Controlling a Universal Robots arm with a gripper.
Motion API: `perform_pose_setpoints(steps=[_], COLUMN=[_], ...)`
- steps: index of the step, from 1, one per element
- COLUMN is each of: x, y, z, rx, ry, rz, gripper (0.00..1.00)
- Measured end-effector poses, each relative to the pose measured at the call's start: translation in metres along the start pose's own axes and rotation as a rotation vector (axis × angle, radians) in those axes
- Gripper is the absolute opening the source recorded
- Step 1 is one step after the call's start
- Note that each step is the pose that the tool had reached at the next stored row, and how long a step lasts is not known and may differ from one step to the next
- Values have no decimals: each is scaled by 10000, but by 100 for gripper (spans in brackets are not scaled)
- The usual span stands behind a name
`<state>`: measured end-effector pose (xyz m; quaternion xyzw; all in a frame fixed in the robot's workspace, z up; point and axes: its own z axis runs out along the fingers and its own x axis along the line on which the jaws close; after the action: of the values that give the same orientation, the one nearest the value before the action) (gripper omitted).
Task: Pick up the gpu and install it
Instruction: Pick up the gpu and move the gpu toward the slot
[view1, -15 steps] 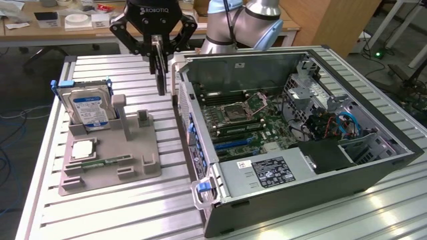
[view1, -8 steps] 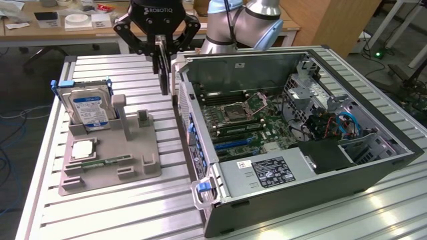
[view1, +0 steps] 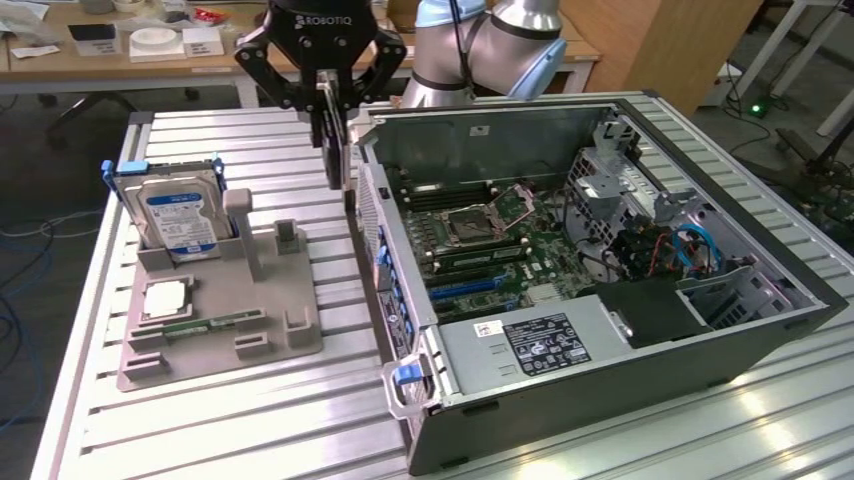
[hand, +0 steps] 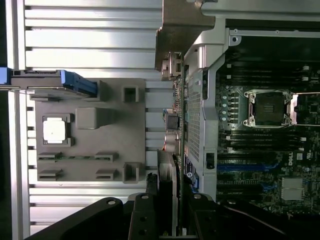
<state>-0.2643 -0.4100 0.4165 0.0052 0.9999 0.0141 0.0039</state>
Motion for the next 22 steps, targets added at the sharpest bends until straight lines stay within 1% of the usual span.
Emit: perform_pose_setpoints(steps=[15, 22], x=[-98, -160], y=[1, 2], z=[1, 1], rx=[0, 0], ry=[0, 0], rz=[0, 0], gripper=[27, 27])
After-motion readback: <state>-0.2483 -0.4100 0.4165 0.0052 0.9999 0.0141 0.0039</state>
